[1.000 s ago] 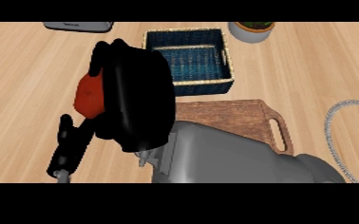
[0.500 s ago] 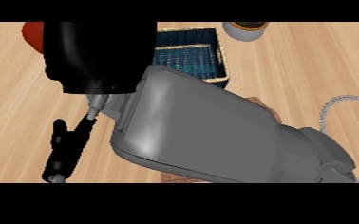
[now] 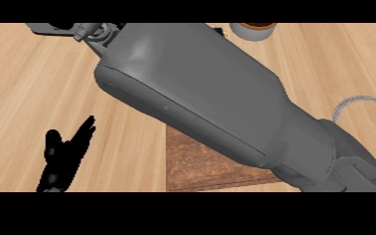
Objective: Pick the bell pepper from the cutting board and place it in the basket
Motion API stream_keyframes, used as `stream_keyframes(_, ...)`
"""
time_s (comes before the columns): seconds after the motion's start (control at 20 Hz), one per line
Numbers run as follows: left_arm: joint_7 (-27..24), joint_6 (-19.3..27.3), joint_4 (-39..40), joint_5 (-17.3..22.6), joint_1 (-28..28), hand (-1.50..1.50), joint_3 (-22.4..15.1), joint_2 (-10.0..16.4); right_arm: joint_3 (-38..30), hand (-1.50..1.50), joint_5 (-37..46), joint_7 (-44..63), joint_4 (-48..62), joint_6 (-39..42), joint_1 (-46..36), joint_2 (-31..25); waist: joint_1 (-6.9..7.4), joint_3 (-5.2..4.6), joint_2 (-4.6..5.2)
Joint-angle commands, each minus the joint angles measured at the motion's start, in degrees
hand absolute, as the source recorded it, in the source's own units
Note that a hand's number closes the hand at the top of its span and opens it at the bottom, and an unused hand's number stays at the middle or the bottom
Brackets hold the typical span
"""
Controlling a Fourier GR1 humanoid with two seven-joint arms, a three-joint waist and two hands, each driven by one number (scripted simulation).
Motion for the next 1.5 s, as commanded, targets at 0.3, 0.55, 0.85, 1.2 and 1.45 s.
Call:
stream_keyframes(0.3,1.51,0.20,2.40,-0.61,-0.55,0.00,-0.80,-1.77,-0.50,1.50,-6.19,-2.40,15.06,-10.57,-0.23,0.37,0.39,-0.32,0.82)
stream_keyframes(0.55,1.20,0.33,2.56,-0.77,-0.07,0.00,0.39,-1.02,-5.93,1.50,-11.46,-7.45,13.06,-16.66,4.43,0.37,-0.52,-0.21,0.62)
stream_keyframes(0.85,-0.31,-3.27,4.31,1.78,-0.51,0.00,3.17,0.97,-4.89,1.50,-15.11,-14.63,17.62,-19.81,7.28,0.37,-0.55,-0.24,0.69)
stream_keyframes(1.2,2.04,2.34,0.65,-2.41,1.85,0.00,-0.37,-3.32,-1.85,1.50,-7.66,-12.54,27.60,-19.61,8.67,-0.26,-1.58,-0.21,0.35)
stream_keyframes(1.45,3.88,0.42,0.24,-1.38,0.91,0.00,0.73,-1.93,-1.99,-1.50,-8.21,-17.01,25.35,-11.44,9.70,-2.47,-2.11,-0.15,0.24)
